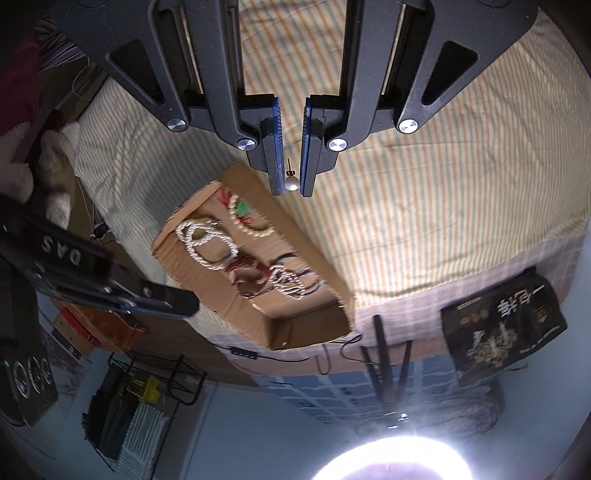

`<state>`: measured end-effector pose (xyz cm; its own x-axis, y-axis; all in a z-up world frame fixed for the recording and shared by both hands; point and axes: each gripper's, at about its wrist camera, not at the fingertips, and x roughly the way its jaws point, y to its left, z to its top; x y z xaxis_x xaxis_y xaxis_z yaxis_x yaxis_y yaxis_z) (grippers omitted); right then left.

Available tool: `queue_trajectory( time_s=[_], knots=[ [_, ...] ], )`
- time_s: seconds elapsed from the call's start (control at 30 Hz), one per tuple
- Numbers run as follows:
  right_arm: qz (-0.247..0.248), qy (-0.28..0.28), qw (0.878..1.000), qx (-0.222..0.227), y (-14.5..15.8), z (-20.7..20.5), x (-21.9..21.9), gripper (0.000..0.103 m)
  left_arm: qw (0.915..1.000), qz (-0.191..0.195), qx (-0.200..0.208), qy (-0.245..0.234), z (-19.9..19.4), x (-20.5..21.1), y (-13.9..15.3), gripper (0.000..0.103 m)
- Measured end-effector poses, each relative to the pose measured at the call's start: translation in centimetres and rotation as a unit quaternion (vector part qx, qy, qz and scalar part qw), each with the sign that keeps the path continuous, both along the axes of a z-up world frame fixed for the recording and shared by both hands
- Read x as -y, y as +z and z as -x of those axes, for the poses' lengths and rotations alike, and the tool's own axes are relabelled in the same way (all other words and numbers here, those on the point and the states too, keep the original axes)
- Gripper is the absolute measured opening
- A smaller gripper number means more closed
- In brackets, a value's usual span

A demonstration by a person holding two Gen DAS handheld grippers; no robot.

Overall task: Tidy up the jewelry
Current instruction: 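Carry both pearl earrings to the box and open both tools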

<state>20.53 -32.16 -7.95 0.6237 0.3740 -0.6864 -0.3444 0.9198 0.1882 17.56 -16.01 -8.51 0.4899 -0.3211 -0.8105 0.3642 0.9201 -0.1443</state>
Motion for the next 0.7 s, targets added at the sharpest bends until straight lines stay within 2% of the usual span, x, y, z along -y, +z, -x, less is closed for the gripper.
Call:
queue_trajectory(
  time_s=[0.37,0.7],
  knots=[
    [-0.005,-0.031,0.999,-0.006,-0.5,-2.6,3.1,0.009,0.9998,0.014,-0.001,-0.017,-0.8,3.2,-0.2,0.006],
    [0.006,-0.043,0.999,-0.007,-1.4,-6.0,4.0,0.009,0.9996,0.017,0.005,-0.021,-2.1,6.1,-0.7,0.006]
  ],
)
